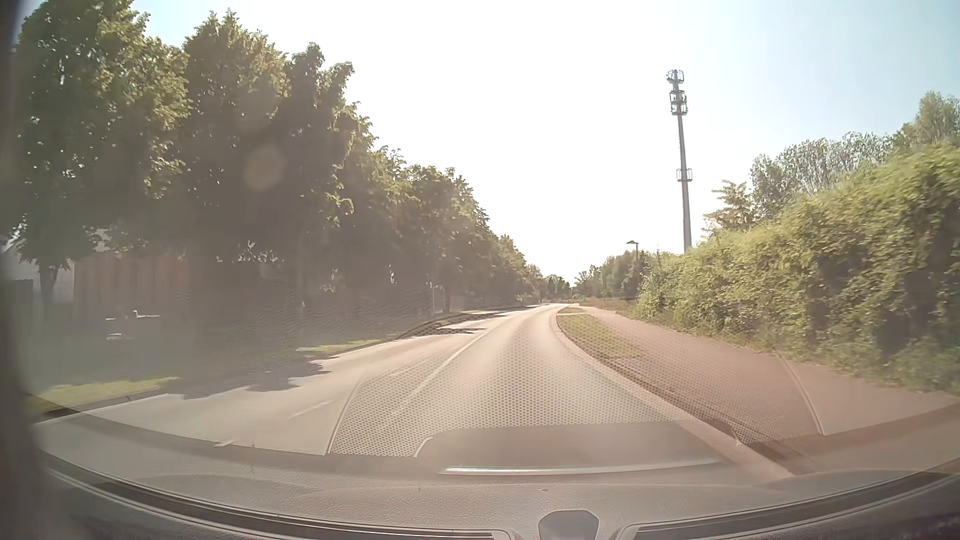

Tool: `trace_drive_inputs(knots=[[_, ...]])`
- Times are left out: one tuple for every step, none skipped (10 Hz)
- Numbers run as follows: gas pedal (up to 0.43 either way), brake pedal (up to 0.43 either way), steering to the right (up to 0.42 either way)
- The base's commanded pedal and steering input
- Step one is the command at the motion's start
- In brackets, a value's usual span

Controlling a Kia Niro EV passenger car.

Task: Follow the waypoints while adhering to traffic rules and regulations

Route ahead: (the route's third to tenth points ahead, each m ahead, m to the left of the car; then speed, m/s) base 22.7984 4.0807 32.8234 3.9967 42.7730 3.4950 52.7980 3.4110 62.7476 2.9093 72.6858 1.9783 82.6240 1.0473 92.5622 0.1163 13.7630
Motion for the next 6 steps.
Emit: trace_drive_inputs(knots=[[0.157, 0.006, 0.003], [0.157, 0.006, 0.003], [0.157, 0.006, 0.003], [0.157, 0.006, 0.003], [0.15, 0.006, 0.003], [0.15, 0.006, 0.003]])
